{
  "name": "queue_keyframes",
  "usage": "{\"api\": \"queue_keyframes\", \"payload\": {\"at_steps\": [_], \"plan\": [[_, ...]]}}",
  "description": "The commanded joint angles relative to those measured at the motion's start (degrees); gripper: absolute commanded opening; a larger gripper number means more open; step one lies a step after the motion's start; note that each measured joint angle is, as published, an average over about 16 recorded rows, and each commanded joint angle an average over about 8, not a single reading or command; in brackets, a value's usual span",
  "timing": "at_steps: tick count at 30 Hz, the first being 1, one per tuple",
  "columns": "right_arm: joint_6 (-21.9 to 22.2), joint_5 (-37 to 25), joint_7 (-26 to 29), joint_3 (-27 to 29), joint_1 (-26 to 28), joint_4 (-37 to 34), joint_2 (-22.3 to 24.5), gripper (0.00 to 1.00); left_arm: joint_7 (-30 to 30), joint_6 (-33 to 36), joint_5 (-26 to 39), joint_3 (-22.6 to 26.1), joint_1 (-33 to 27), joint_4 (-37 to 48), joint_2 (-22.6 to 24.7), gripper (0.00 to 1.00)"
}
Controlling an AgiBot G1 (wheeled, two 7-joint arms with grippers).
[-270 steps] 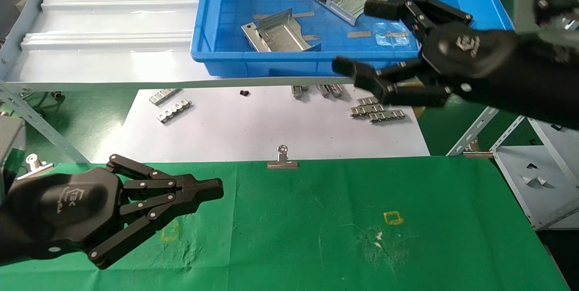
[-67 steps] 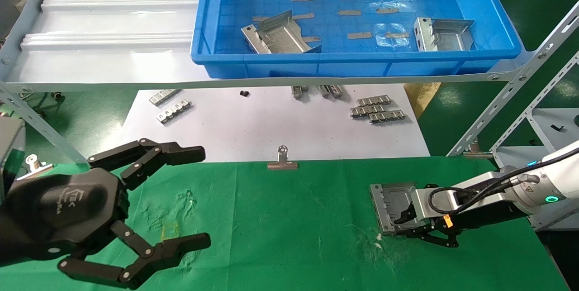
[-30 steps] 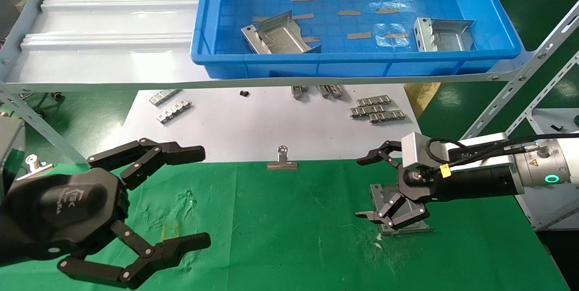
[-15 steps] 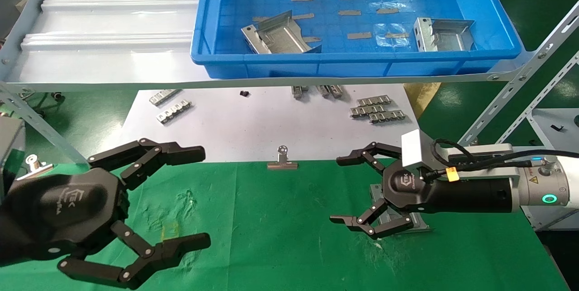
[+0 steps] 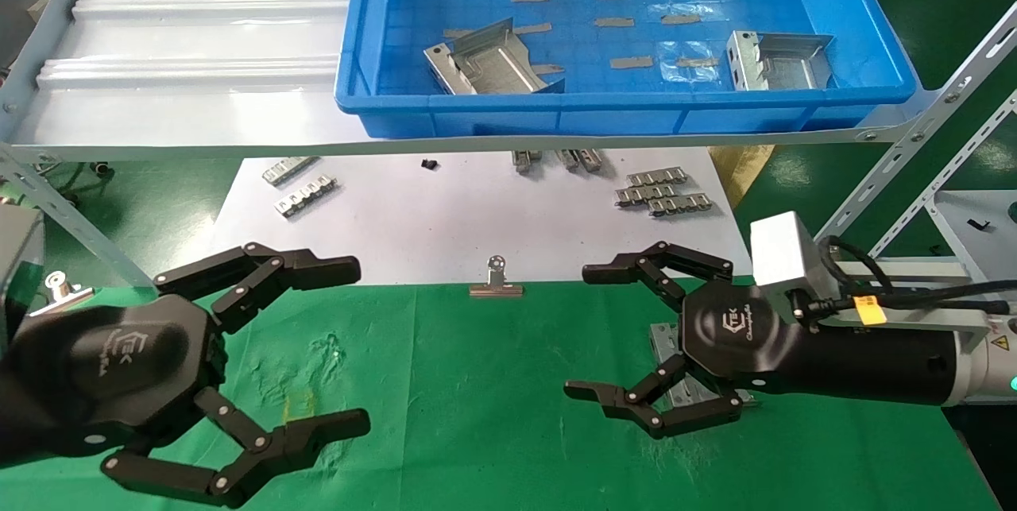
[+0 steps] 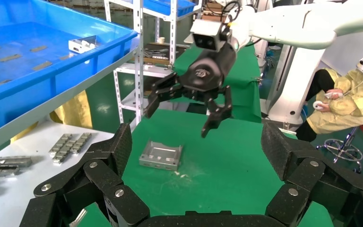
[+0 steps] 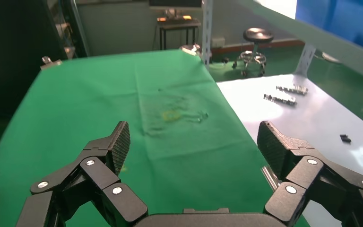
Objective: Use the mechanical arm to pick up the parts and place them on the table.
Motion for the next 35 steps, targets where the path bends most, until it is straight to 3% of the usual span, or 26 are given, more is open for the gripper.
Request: {"api": "queue_keyframes", "payload": {"at_steps": [1, 22, 35], "plan": [[0.2, 0.7, 1.5, 1.7, -1.5, 2.4, 0.8, 1.00, 0.0, 0.0, 0.0, 0.0, 0.0, 0.0, 0.0, 1.00], [2.0, 7.6, 16.7, 18.9, -16.4, 26.5, 8.7, 1.00, 0.0, 0.0, 0.0, 0.0, 0.0, 0.0, 0.0, 1.00], [2.1, 8.2, 17.3, 20.0, -17.3, 27.9, 9.2, 1.00, 0.0, 0.0, 0.0, 0.0, 0.0, 0.0, 0.0, 1.00]]}}
